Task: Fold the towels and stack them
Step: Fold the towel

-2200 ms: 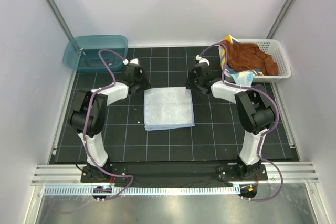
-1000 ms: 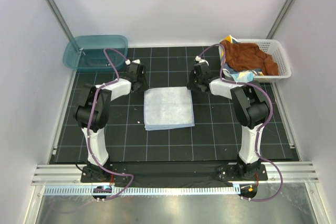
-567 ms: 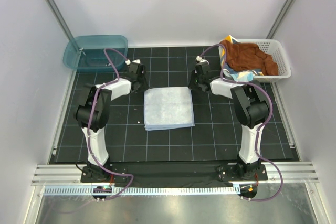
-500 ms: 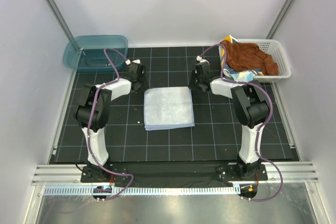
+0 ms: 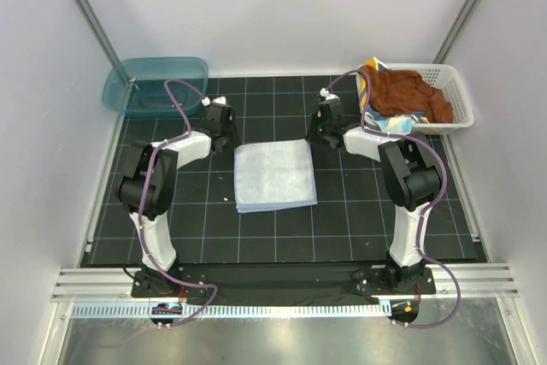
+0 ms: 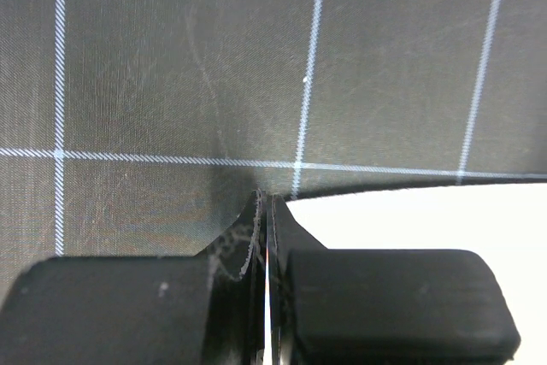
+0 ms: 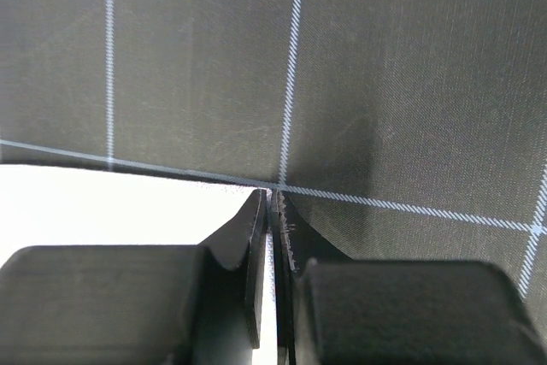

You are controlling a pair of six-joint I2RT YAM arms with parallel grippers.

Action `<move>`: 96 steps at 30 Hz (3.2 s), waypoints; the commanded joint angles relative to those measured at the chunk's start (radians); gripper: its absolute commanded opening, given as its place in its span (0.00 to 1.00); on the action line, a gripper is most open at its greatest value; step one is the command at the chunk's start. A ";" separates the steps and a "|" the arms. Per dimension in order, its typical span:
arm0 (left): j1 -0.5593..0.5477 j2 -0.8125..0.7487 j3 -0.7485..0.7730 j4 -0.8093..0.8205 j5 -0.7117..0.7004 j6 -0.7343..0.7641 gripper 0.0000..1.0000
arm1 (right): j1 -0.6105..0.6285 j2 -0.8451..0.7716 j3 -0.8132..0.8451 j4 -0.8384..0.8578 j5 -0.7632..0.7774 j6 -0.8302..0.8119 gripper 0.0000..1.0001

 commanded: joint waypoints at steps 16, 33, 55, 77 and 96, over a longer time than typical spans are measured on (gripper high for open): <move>0.004 -0.141 -0.064 0.081 0.009 -0.027 0.05 | -0.005 -0.171 -0.107 0.139 -0.018 0.021 0.11; 0.004 -0.032 0.010 -0.056 -0.006 -0.129 0.39 | -0.005 -0.131 -0.096 0.128 -0.016 0.029 0.11; 0.025 0.040 0.056 -0.024 0.031 -0.139 0.26 | -0.016 -0.089 -0.093 0.124 -0.025 0.027 0.11; 0.025 0.039 0.068 0.005 0.037 -0.132 0.00 | -0.022 -0.068 -0.053 0.125 -0.024 0.030 0.11; 0.027 -0.044 0.013 0.097 0.062 -0.108 0.00 | -0.035 -0.083 -0.056 0.138 -0.041 0.024 0.11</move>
